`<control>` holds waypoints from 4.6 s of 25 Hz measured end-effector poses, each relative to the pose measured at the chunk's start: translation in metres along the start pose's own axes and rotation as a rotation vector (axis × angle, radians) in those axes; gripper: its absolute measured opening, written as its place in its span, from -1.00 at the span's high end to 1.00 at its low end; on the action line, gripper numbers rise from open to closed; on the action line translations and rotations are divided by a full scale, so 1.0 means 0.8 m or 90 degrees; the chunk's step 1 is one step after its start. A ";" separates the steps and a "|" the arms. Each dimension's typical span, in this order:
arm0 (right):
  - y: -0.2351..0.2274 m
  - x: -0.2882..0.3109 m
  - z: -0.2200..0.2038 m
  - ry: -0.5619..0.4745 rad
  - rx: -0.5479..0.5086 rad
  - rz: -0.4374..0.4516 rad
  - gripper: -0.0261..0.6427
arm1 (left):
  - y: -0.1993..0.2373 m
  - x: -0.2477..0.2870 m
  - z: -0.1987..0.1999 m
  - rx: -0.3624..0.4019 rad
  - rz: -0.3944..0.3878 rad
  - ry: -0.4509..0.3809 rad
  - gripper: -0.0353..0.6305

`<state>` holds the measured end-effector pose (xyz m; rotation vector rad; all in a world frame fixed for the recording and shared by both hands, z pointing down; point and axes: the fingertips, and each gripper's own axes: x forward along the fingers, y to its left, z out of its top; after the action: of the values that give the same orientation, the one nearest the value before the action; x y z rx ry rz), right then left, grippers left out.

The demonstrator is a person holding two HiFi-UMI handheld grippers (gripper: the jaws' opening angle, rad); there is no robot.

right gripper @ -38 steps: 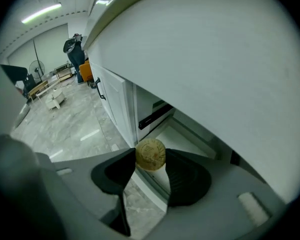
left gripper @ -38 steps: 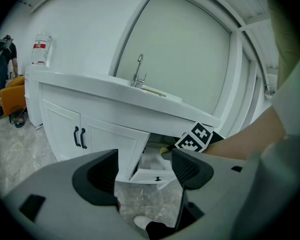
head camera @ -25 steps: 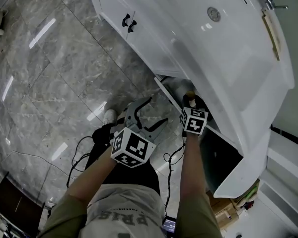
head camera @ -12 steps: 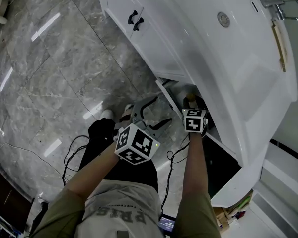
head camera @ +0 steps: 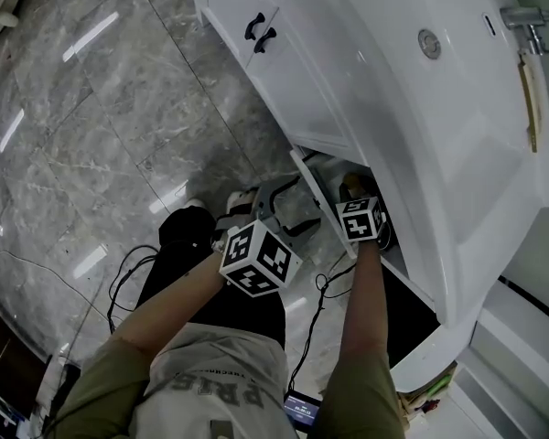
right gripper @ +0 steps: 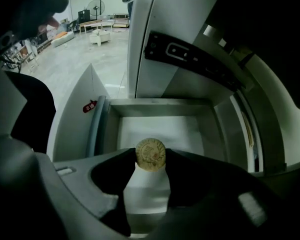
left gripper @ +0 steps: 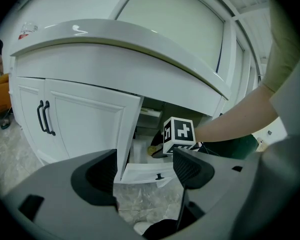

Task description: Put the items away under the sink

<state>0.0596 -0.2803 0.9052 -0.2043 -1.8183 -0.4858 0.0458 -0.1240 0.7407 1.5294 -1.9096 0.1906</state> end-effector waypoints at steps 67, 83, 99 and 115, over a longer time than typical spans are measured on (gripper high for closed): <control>0.058 -0.176 0.019 -0.111 0.194 -0.047 0.31 | -0.038 -0.077 0.075 0.038 -0.010 0.063 -0.12; 0.000 -0.597 0.074 -0.425 0.462 -0.312 0.31 | -0.127 -0.223 0.278 0.078 -0.024 -0.049 -0.12; -0.031 -0.815 0.098 -0.641 0.487 -0.512 0.35 | -0.156 -0.312 0.424 0.107 -0.008 -0.258 0.14; -0.043 -0.841 0.095 -0.651 0.478 -0.578 0.92 | -0.156 -0.342 0.459 0.127 0.031 -0.385 0.86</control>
<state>0.1827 -0.2064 0.2427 1.1258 -2.9198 -0.2615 0.0323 -0.1245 0.2665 1.8188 -2.4544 -0.0764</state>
